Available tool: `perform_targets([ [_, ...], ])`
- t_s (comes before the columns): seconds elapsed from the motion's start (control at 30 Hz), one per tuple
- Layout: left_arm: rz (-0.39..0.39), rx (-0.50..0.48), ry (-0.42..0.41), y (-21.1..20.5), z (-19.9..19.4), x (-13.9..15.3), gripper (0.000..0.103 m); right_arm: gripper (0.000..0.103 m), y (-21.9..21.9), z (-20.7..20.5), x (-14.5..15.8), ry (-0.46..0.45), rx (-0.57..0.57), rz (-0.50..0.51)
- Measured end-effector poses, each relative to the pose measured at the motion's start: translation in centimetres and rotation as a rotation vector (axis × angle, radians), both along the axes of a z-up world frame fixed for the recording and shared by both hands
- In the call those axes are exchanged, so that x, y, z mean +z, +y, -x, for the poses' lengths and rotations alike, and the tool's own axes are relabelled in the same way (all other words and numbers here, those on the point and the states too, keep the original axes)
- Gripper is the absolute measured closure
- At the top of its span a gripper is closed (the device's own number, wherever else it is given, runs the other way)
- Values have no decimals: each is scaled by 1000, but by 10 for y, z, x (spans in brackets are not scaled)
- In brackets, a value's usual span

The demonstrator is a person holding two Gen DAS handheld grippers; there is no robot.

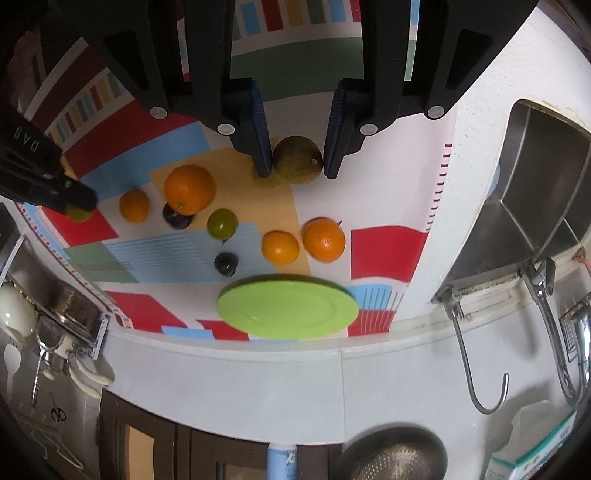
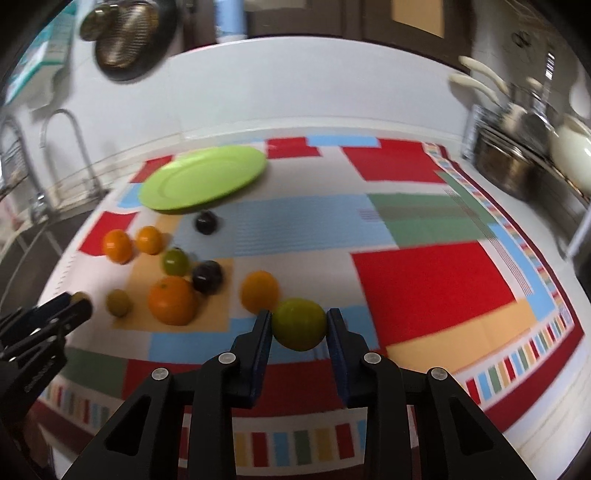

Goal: Organize fruits
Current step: 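Close left tool on the tan fruit while right tool grasps the lime, then carry both fruits onto the green plate and open both tools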

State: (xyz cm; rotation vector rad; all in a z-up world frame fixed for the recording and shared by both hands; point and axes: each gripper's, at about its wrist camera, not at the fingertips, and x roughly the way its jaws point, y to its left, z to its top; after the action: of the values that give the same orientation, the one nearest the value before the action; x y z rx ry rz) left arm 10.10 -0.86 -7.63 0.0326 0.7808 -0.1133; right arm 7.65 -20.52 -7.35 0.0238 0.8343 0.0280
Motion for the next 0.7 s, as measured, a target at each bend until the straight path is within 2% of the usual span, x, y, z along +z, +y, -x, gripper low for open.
perform_targets([
  [0.33, 60, 43, -2, -6, -3, 21, 74, 72, 16, -18, 26, -54, 235, -37],
  [0.5, 36, 75, -25, -13, -5, 29, 74, 72, 20, -34, 35, -74, 330, -52],
  [0.7, 44, 71, -35, -17, -17, 40, 74, 72, 23, -53, 47, -82, 400, -97],
])
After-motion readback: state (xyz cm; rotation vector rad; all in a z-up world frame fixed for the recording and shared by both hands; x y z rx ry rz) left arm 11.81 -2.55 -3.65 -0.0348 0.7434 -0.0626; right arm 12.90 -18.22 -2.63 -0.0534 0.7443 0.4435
